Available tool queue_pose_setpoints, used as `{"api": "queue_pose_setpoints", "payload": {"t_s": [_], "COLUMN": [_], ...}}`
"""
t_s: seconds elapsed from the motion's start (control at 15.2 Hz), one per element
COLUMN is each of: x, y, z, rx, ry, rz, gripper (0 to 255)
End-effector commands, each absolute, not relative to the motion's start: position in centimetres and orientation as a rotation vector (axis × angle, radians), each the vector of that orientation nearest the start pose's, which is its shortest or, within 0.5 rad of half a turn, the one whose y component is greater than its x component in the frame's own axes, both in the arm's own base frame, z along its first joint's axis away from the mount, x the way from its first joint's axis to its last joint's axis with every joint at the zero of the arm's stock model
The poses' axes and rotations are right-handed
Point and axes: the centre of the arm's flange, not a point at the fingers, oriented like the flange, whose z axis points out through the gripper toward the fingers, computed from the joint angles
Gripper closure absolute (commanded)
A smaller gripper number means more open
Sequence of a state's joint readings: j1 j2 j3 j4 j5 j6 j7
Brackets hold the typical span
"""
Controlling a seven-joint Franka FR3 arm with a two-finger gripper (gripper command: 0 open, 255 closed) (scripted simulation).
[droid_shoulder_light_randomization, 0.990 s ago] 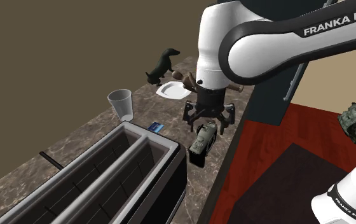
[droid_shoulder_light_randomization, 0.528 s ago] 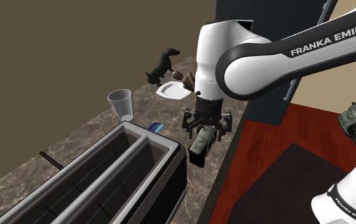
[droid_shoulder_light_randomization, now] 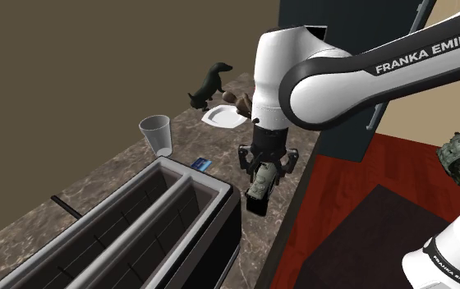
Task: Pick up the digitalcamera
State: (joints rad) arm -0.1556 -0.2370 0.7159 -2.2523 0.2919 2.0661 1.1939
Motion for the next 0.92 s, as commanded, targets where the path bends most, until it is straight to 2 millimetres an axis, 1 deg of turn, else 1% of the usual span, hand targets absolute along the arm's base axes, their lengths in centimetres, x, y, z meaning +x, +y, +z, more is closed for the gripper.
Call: {"api": "queue_pose_setpoints", "payload": {"t_s": [0.0, 0.07, 0.86], "x": [40.1, 40.3, 40.3], "y": [28.1, 28.1, 28.1], "z": [43.6, 43.7, 50.0], "rx": [-2.838, -2.838, -2.838], "ry": [1.177, 1.177, 1.177], "rz": [0.118, 0.118, 0.118], "gripper": [255, 255, 255]}}
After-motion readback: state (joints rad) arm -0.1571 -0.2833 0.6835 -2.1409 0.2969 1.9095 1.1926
